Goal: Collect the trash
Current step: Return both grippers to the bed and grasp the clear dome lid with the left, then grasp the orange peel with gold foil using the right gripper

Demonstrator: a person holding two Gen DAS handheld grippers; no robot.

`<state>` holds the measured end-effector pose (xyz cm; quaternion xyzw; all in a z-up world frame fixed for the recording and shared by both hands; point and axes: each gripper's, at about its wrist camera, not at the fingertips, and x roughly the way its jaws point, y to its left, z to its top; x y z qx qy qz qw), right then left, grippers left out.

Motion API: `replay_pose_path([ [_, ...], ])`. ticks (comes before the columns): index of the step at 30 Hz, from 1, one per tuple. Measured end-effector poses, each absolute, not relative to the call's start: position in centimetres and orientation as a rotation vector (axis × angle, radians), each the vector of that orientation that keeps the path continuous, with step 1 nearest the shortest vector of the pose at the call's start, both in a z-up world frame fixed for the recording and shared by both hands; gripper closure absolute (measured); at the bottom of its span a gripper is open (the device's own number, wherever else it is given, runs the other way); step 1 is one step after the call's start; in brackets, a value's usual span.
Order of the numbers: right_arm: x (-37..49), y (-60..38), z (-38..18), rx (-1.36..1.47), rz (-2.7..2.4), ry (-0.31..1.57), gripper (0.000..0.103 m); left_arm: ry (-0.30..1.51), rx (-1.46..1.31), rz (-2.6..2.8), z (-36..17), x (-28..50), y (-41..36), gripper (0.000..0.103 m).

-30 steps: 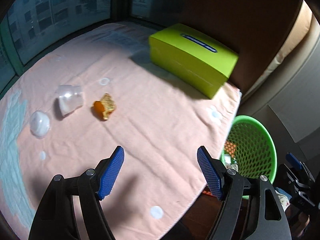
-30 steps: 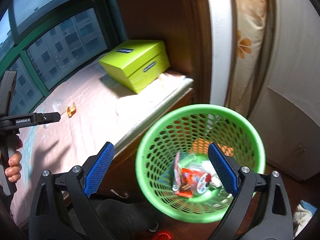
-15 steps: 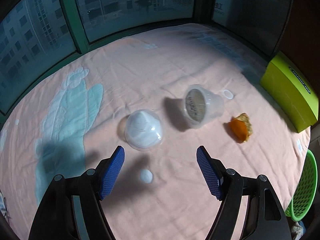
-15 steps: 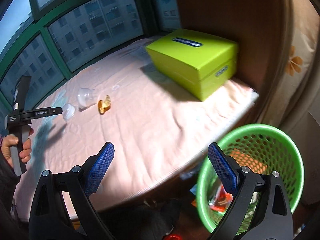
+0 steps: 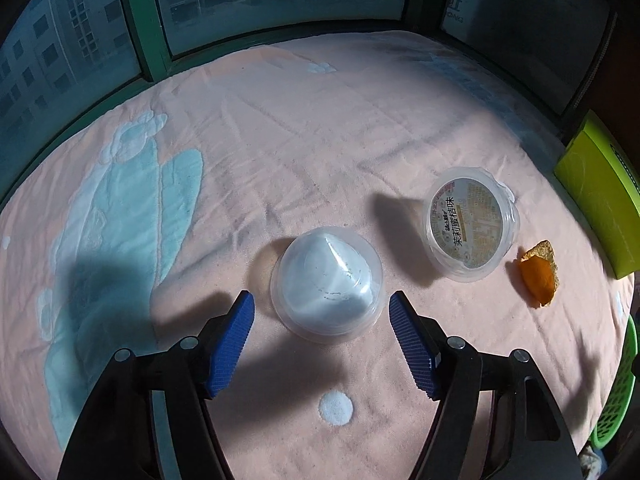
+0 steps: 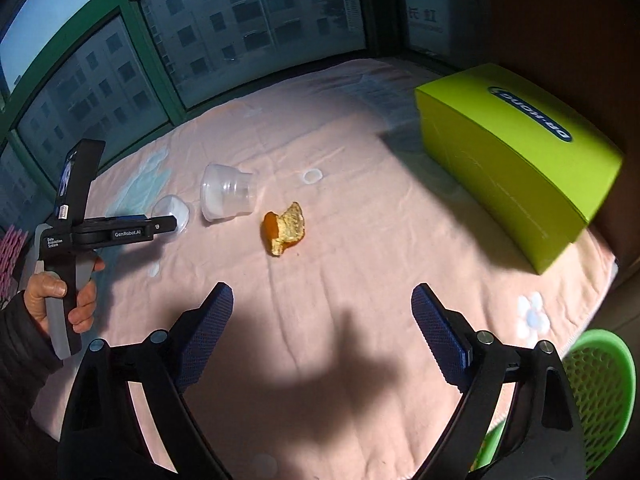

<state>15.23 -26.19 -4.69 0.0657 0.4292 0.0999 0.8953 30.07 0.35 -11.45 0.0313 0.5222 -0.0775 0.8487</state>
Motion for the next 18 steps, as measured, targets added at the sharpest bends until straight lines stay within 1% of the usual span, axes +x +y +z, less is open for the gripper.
replay_pose_path([
  [1, 15.7, -25.8, -4.8, 0.131, 0.213, 0.892, 0.014, 1.102, 0.068, -0.164, -11.6, 30.2, 0.3, 0.037],
  [5, 17.3, -24.6, -5.2, 0.124, 0.242, 0.904, 0.018, 1.118, 0.023, -0.193, -12.1, 30.9, 0.5, 0.049],
  [10, 19.0, -23.4, -6.0, 0.104, 0.259, 0.920, 0.022, 1.095, 0.028, -0.202, -11.8, 30.8, 0.4, 0.051],
  [18, 21.1, -22.6, -8.0, 0.111, 0.266, 0.966, 0.031, 1.074, 0.022, -0.206, -11.0, 30.3, 1.7, 0.051],
])
